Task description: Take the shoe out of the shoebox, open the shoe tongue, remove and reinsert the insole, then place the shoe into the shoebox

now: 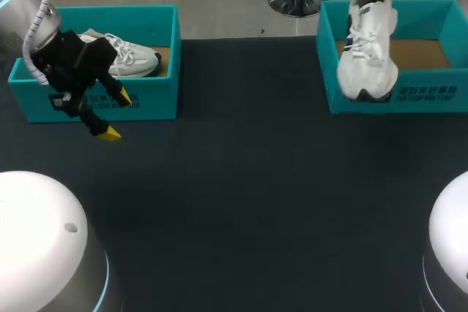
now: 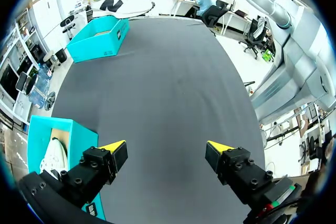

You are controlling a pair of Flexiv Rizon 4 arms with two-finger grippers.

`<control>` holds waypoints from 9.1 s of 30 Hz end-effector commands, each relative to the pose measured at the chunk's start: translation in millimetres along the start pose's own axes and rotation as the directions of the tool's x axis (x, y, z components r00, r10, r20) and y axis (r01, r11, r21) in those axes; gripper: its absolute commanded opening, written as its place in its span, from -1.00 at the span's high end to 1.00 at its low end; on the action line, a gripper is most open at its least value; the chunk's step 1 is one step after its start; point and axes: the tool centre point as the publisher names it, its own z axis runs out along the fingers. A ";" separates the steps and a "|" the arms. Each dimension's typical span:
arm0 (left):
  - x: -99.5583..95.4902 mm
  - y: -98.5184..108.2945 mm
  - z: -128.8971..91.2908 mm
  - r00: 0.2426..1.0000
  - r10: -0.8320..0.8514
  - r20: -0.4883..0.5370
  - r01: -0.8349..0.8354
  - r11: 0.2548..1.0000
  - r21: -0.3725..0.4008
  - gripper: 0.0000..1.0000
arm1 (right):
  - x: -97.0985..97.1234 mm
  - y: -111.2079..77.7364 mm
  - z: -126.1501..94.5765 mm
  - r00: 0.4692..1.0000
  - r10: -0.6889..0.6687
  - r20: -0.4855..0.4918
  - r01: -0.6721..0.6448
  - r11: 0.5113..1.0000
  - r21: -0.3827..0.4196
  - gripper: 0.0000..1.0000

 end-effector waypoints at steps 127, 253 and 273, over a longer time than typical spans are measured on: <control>0.0 0.3 -0.3 1.000 0.000 -0.001 0.000 1.000 -0.002 -1.00 | -8.9 -171.4 243.3 0.244 0.941 -0.234 -0.881 0.316 0.351 1.00; -196.1 137.5 -96.4 0.727 0.676 -0.119 -0.662 0.645 -0.381 -1.00 | 76.6 -106.4 67.7 0.276 0.943 -0.188 -0.910 0.319 0.266 -1.00; -242.2 214.9 -121.3 -0.504 0.660 -0.557 -0.840 -0.526 0.136 -1.00 | 76.6 -106.4 67.7 0.276 0.943 -0.188 -0.910 0.319 0.266 -1.00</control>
